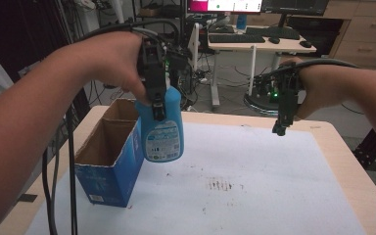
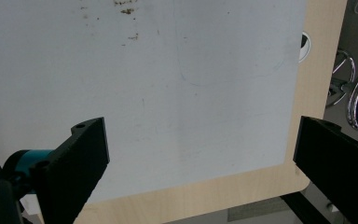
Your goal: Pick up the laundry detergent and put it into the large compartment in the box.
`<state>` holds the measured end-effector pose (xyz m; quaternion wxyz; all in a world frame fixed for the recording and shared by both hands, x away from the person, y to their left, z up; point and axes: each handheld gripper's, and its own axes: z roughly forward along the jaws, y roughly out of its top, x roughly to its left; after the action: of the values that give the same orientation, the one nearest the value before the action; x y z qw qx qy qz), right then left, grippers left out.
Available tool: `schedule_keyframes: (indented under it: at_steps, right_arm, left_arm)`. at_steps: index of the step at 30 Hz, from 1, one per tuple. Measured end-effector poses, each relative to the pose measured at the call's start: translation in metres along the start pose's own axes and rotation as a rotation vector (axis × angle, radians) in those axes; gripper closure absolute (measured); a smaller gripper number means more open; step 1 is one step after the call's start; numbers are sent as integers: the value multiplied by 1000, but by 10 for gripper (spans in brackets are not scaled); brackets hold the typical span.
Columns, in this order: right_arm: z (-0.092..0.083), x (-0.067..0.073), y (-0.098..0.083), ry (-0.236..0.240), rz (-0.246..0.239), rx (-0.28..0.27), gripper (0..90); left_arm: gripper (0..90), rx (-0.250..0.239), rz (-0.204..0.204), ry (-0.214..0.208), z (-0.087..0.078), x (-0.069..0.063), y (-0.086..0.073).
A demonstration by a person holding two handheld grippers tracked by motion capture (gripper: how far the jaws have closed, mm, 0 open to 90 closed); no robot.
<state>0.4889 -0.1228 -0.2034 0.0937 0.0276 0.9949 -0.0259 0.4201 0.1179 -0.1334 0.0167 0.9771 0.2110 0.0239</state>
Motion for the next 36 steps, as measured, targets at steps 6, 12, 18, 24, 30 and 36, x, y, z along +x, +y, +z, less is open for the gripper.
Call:
schedule_keyframes:
  at_steps: [6,12,18,24,30,36]
  right_arm:
    - [1,-1,1,1,-22,-6,23]
    - [3,0,5,3,-24,-14,23]
    - [4,-2,10,6,-33,-24,23]
    - [7,-3,14,7,-47,-26,23]
    - [9,-5,18,13,-53,-32,23]
    - [11,-5,23,11,-70,-44,23]
  left_arm:
    - [373,-7,-224,-3,-23,8,-20]
    - [373,-31,-398,-34,-36,18,-44]
    - [373,-7,-491,-27,-41,28,-61]
    - [374,-7,-612,-16,-48,35,-81]
    - [374,5,-702,3,-47,43,-94]
    - [374,23,-763,8,-42,49,-100]
